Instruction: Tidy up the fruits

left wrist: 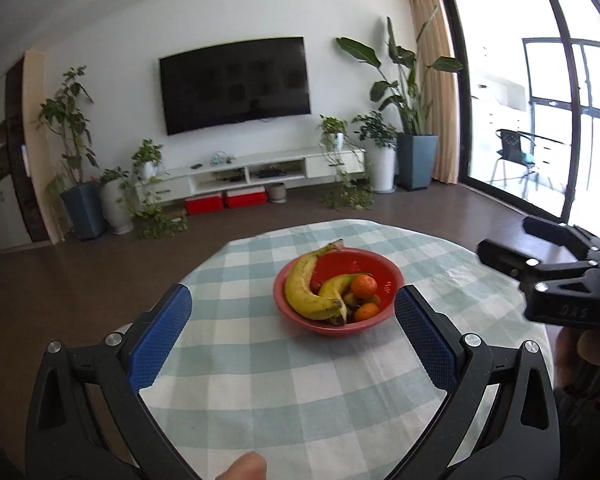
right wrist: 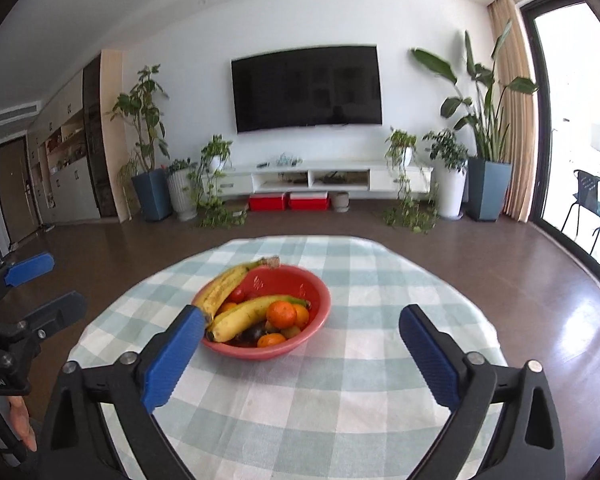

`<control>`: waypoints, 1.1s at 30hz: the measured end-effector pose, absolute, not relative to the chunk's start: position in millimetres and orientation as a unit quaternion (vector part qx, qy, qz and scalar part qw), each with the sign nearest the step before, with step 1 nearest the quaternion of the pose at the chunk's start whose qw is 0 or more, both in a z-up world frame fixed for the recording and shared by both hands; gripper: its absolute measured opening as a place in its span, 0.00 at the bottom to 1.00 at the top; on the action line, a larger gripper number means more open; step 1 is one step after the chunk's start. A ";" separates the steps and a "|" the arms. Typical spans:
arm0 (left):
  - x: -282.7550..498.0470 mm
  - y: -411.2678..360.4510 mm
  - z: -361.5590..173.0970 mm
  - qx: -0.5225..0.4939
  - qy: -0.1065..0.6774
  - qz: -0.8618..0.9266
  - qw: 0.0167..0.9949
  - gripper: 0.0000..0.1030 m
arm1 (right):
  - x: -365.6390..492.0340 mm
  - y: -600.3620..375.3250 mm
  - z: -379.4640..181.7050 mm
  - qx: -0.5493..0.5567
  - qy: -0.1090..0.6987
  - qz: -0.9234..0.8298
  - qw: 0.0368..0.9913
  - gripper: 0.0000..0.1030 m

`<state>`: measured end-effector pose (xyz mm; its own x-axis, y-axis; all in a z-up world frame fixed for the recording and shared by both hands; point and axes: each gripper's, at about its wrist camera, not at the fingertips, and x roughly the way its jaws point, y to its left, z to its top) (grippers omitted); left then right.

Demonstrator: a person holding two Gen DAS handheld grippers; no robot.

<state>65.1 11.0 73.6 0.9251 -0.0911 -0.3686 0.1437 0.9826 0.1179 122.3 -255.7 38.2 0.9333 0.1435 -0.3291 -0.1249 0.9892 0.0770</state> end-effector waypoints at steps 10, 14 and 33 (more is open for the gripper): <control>7.9 6.3 74.6 0.049 0.204 -0.034 0.977 1.00 | 60.0 -266.7 64.3 0.044 0.157 0.063 0.985 1.00; -0.9 1.0 66.7 0.043 0.223 -0.040 0.973 1.00 | 44.1 -268.4 57.2 0.049 0.180 0.051 0.981 1.00; 11.8 -7.7 0.0 0.011 0.339 -0.053 0.939 1.00 | 30.5 -268.2 1.5 0.034 0.272 0.011 0.962 1.00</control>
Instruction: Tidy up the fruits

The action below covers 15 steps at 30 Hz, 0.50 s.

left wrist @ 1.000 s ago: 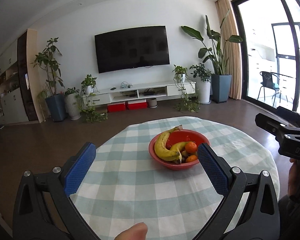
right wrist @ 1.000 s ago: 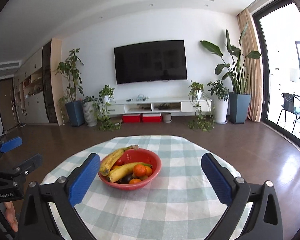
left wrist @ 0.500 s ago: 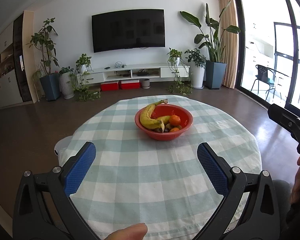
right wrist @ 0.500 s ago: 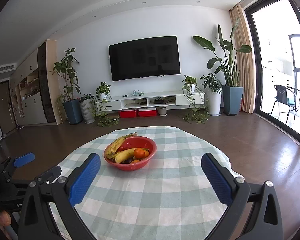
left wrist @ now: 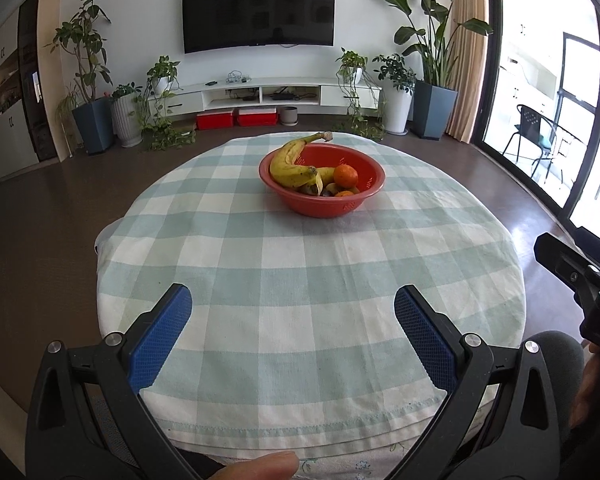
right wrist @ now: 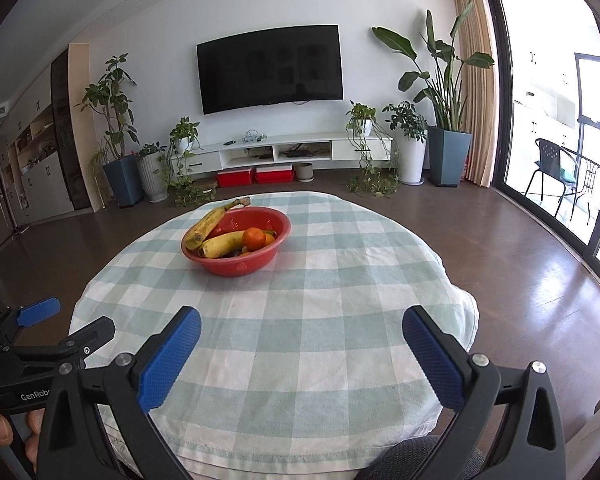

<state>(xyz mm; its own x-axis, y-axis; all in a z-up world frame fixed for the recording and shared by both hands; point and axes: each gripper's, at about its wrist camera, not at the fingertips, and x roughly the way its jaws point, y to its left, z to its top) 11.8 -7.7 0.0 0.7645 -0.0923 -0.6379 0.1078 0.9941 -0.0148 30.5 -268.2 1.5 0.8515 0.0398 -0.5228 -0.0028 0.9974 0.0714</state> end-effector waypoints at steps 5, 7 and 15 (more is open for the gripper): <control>16.2 -7.0 -5.5 0.017 0.347 -0.049 0.937 1.00 | 34.0 -265.6 -4.8 0.032 0.284 0.012 0.958 1.00; 17.7 -6.7 -7.9 0.015 0.349 -0.051 0.936 1.00 | 35.5 -264.0 -7.5 0.032 0.289 0.012 0.957 1.00; 22.2 -6.0 -15.7 0.013 0.359 -0.052 0.932 1.00 | 37.9 -256.5 -14.3 0.028 0.303 0.017 0.952 1.00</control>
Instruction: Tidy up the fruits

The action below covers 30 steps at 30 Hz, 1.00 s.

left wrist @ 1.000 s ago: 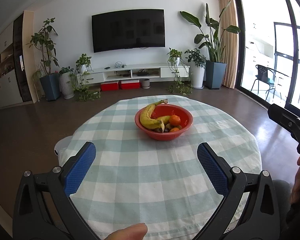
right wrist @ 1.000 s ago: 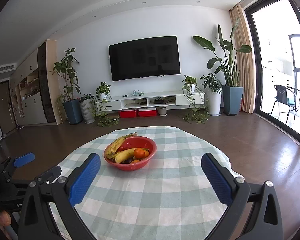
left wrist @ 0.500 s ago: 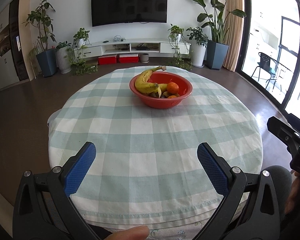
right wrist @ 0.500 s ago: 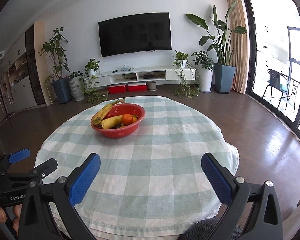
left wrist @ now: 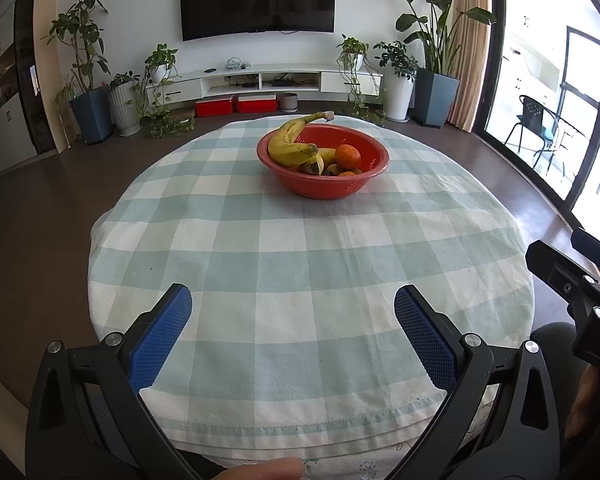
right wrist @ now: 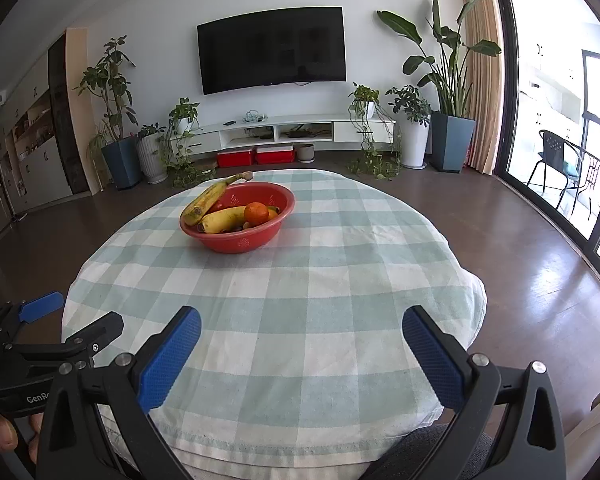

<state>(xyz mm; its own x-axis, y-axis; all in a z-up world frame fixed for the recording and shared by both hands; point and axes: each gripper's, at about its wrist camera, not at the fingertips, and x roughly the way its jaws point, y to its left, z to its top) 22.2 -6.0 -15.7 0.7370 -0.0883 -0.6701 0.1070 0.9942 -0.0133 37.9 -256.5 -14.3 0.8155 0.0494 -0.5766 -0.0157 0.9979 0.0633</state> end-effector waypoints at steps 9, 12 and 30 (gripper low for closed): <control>25.6 -1.5 -24.1 0.005 0.368 -0.047 0.929 1.00 | 39.5 -252.8 -19.1 0.022 0.316 0.018 0.948 1.00; 25.8 -1.6 -25.5 0.004 0.368 -0.049 0.928 1.00 | 39.6 -252.1 -19.5 0.021 0.318 0.018 0.948 1.00; 28.2 2.2 -31.9 0.001 0.371 -0.045 0.928 1.00 | 39.3 -247.3 -23.2 0.017 0.325 0.018 0.945 1.00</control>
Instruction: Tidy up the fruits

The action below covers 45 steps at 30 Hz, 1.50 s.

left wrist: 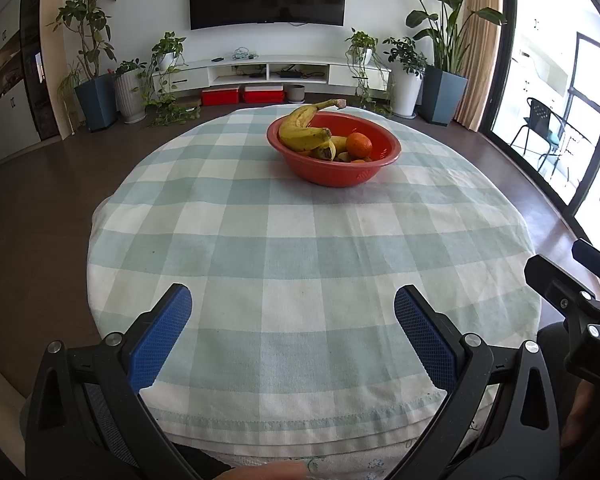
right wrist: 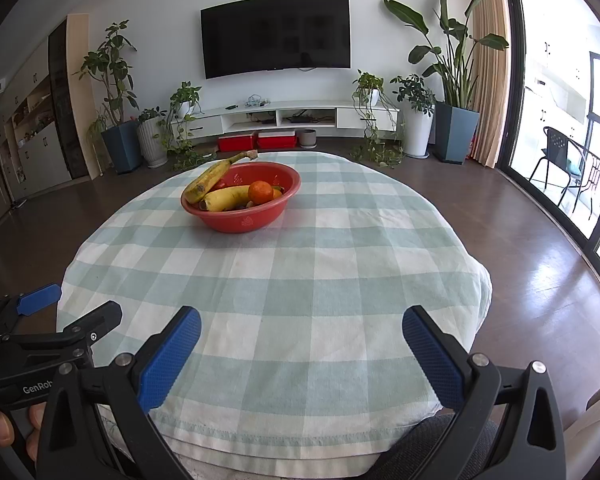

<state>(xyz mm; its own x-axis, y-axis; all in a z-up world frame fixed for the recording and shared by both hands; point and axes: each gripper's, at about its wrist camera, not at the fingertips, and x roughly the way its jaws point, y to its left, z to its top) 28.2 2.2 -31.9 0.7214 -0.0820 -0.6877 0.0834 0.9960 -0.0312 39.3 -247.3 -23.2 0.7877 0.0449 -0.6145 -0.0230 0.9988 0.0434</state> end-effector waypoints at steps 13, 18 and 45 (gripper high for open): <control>27.8 4.8 -35.2 0.000 0.372 -0.042 0.927 1.00 | 39.6 -247.2 -25.3 0.017 0.329 0.019 0.944 1.00; 26.4 6.6 -37.6 0.000 0.374 -0.039 0.927 1.00 | 39.7 -246.5 -26.3 0.017 0.331 0.019 0.943 1.00; 26.2 7.1 -40.1 -0.001 0.376 -0.041 0.926 1.00 | 35.6 -247.8 -32.0 0.016 0.335 0.018 0.942 1.00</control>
<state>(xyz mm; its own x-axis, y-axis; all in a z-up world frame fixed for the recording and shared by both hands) 26.2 7.1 -40.1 0.7139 -0.0769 -0.6960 0.0753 0.9966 -0.0329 35.6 -247.8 -32.0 0.7752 0.0454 -0.6301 -0.0237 0.9988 0.0428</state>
